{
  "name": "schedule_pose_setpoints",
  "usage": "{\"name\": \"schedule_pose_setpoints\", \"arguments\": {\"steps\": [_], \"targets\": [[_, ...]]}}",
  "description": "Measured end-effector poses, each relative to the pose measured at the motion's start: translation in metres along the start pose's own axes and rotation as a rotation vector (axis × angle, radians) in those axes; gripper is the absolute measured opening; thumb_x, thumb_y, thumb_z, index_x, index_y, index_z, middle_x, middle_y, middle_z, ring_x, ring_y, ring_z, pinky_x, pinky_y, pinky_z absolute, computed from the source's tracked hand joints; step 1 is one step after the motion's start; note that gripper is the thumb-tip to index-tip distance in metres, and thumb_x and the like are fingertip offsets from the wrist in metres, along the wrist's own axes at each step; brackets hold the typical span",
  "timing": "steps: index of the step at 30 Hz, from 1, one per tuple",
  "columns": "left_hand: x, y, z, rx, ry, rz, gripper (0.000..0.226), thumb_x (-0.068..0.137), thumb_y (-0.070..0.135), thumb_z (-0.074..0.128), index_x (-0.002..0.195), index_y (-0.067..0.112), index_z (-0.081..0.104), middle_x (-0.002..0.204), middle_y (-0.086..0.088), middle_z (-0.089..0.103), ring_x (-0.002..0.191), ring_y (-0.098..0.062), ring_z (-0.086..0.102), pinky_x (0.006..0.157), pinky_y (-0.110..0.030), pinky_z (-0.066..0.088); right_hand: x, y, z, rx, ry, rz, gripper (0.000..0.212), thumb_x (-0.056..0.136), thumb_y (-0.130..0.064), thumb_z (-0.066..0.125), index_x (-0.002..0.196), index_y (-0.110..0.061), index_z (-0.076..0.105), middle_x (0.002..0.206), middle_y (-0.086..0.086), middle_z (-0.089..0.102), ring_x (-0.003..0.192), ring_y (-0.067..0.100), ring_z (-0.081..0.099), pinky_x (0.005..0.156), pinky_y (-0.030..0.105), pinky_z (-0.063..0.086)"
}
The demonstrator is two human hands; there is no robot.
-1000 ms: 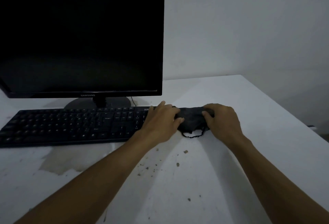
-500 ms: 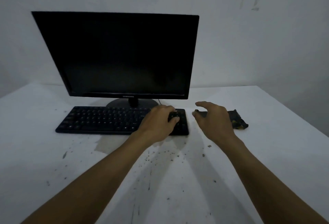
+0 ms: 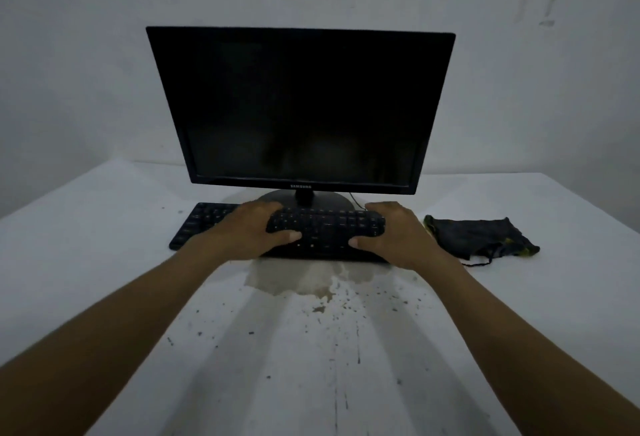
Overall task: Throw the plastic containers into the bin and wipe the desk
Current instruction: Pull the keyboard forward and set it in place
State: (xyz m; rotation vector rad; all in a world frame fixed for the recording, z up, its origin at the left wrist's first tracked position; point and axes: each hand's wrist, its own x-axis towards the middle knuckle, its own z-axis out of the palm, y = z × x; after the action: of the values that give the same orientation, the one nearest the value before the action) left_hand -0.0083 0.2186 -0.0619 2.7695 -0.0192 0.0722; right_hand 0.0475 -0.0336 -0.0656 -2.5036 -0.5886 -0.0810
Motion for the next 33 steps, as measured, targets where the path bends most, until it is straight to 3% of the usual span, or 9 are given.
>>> {"name": "schedule_pose_setpoints", "arguments": {"steps": [2, 5, 8, 12, 16, 22, 27, 33], "targets": [[0.004, -0.024, -0.001, 0.020, 0.015, -0.081, 0.071, 0.070, 0.079, 0.044, 0.118, 0.027, 0.052, 0.112, -0.001, 0.058, 0.098, -0.019, 0.054, 0.088, -0.038, 0.048, 0.008, 0.005, 0.007, -0.014, 0.018, 0.079, 0.029, 0.070, -0.051, 0.069, 0.081, -0.029, 0.054, 0.089, -0.001, 0.062, 0.085, 0.022, 0.058, 0.069, 0.029, 0.044], [0.012, -0.056, -0.002, 0.039, 0.046, -0.236, 0.082, 0.066, 0.083, 0.039, 0.121, 0.023, 0.051, 0.116, -0.007, 0.059, 0.102, -0.024, 0.054, 0.091, -0.042, 0.046, 0.018, 0.012, 0.018, -0.064, 0.084, 0.190, 0.053, 0.061, -0.071, 0.051, 0.092, -0.029, 0.058, 0.098, 0.004, 0.062, 0.094, 0.029, 0.057, 0.079, 0.040, 0.051], [0.015, -0.082, 0.001, 0.048, 0.133, -0.421, 0.100, 0.056, 0.092, 0.033, 0.128, 0.024, 0.044, 0.128, -0.013, 0.052, 0.115, -0.035, 0.048, 0.097, -0.051, 0.041, 0.021, 0.014, 0.022, -0.163, 0.106, 0.346, 0.063, 0.073, -0.069, 0.052, 0.114, -0.022, 0.055, 0.116, 0.012, 0.055, 0.112, 0.035, 0.047, 0.090, 0.045, 0.046], [0.014, -0.108, 0.005, 0.001, 0.150, -0.602, 0.112, 0.050, 0.097, 0.028, 0.136, 0.025, 0.033, 0.135, -0.019, 0.045, 0.122, -0.041, 0.042, 0.101, -0.058, 0.033, 0.029, 0.023, 0.029, -0.171, 0.121, 0.450, 0.069, 0.077, -0.065, 0.054, 0.125, -0.017, 0.048, 0.127, 0.016, 0.048, 0.120, 0.038, 0.042, 0.096, 0.048, 0.042], [0.013, -0.116, 0.010, 0.090, 0.125, -0.610, 0.097, 0.063, 0.089, 0.032, 0.137, 0.026, 0.032, 0.130, -0.015, 0.050, 0.120, -0.040, 0.043, 0.101, -0.059, 0.030, 0.038, 0.033, 0.030, -0.100, 0.143, 0.509, 0.071, 0.077, -0.063, 0.056, 0.127, -0.015, 0.043, 0.129, 0.019, 0.043, 0.118, 0.041, 0.044, 0.092, 0.048, 0.044], [0.015, -0.111, 0.012, 0.114, 0.211, -0.653, 0.101, 0.062, 0.088, 0.036, 0.137, 0.020, 0.032, 0.134, -0.019, 0.042, 0.124, -0.039, 0.035, 0.100, -0.056, 0.026, 0.054, 0.043, 0.033, -0.015, 0.152, 0.552, 0.075, 0.074, -0.063, 0.059, 0.122, -0.009, 0.041, 0.125, 0.021, 0.048, 0.114, 0.041, 0.049, 0.090, 0.047, 0.048], [0.023, -0.108, 0.013, 0.056, 0.226, -0.676, 0.109, 0.053, 0.093, 0.036, 0.135, 0.021, 0.030, 0.133, -0.022, 0.039, 0.124, -0.041, 0.033, 0.099, -0.055, 0.028, 0.055, 0.044, 0.041, -0.061, 0.163, 0.566, 0.094, 0.066, -0.080, 0.049, 0.130, -0.013, 0.038, 0.132, 0.025, 0.041, 0.122, 0.043, 0.039, 0.097, 0.048, 0.038], [0.016, -0.103, 0.014, 0.019, 0.196, -0.705, 0.106, 0.054, 0.091, 0.041, 0.135, 0.024, 0.030, 0.136, -0.022, 0.033, 0.127, -0.041, 0.027, 0.101, -0.054, 0.025, 0.046, 0.042, 0.044, -0.135, 0.136, 0.529, 0.090, 0.067, -0.082, 0.044, 0.136, -0.024, 0.036, 0.139, 0.026, 0.031, 0.128, 0.044, 0.028, 0.101, 0.048, 0.032]]}}
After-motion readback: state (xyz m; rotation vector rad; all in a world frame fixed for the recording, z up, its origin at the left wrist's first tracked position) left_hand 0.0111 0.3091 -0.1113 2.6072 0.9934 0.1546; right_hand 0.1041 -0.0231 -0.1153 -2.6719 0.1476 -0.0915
